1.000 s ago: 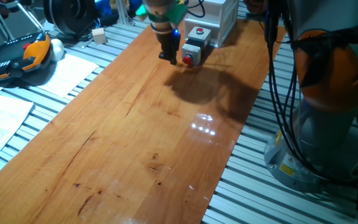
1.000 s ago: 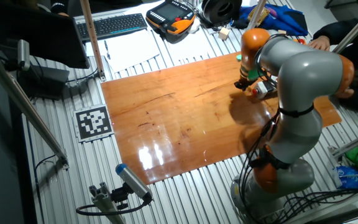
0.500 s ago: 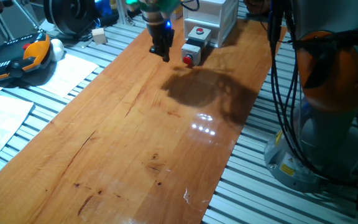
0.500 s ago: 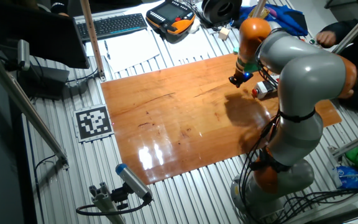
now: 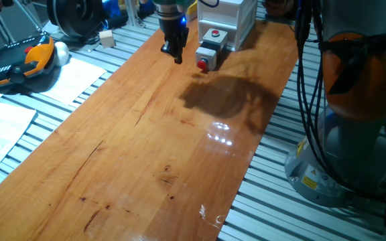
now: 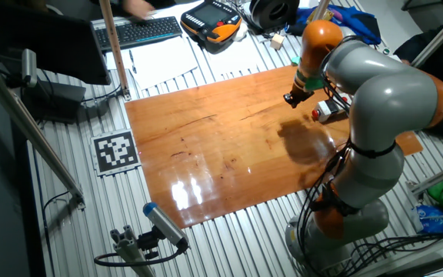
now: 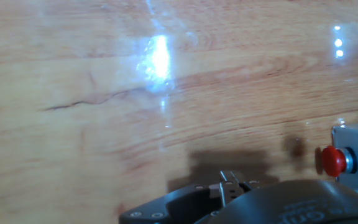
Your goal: Press the button horizontally
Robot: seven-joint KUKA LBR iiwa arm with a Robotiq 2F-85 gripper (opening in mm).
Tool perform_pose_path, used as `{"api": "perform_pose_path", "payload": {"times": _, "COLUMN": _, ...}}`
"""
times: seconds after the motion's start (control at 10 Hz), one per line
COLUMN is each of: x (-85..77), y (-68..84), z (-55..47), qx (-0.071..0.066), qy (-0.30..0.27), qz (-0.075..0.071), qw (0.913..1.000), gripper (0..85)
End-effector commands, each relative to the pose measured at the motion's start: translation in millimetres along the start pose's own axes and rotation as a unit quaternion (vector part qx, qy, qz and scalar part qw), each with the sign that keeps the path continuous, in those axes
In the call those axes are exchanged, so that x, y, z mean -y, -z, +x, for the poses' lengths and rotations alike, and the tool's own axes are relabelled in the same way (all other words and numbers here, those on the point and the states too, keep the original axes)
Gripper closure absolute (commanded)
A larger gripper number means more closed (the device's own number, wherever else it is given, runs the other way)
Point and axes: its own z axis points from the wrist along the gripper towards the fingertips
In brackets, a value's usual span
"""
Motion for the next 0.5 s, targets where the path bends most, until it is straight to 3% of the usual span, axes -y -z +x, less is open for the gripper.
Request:
{"api": "perform_pose_path", "payload": {"times": 0.0, "x": -1.0, "y": -0.4, "z": 1.4, "qx": 0.002, "qy": 0.000, "qz": -0.001, "qw": 1.0000, "gripper": 85.0}}
{"api": "perform_pose_path", "payload": {"times": 0.2, "x": -1.3, "y": 0.3, "z": 4.4, "qx": 0.005, "qy": -0.001, "qz": 0.010, "qw": 0.9999, "gripper": 85.0}}
{"api": "perform_pose_path", "payload": {"times": 0.4, "x": -1.3, "y": 0.9, "z": 5.6, "qx": -0.003, "qy": -0.003, "qz": 0.010, "qw": 0.9999, "gripper": 85.0}}
